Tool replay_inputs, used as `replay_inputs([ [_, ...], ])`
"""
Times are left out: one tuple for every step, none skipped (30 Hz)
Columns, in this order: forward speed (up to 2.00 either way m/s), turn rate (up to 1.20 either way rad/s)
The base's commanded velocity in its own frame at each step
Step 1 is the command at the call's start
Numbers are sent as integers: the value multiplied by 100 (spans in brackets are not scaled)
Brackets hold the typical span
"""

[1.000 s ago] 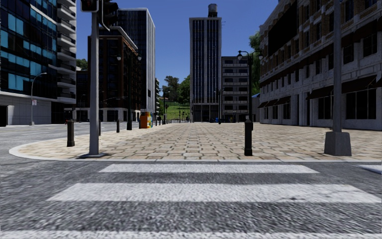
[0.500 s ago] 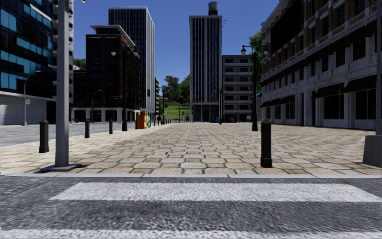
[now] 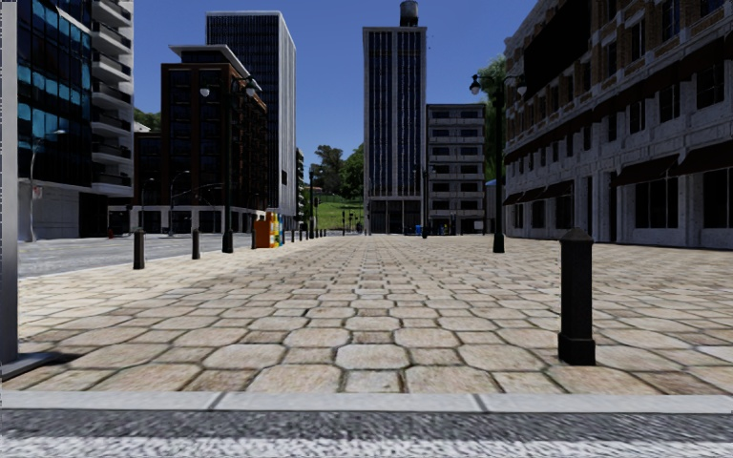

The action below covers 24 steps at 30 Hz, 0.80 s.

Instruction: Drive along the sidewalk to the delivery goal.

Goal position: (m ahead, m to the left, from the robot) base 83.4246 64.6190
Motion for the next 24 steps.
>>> replay_inputs([
  [200, 0],
  [200, 0],
  [200, 0],
  [200, 0],
  [200, 0],
  [200, 0],
  [200, 0],
  [200, 0],
  [200, 0],
  [200, 0],
  [200, 0],
  [200, 0],
  [200, 0],
  [200, 0],
  [200, 0],
  [200, 0],
  [186, 0],
  [161, 0],
  [148, 0],
  [148, 0],
  [139, 0],
  [134, 0],
  [134, 0],
  [130, 0],
])
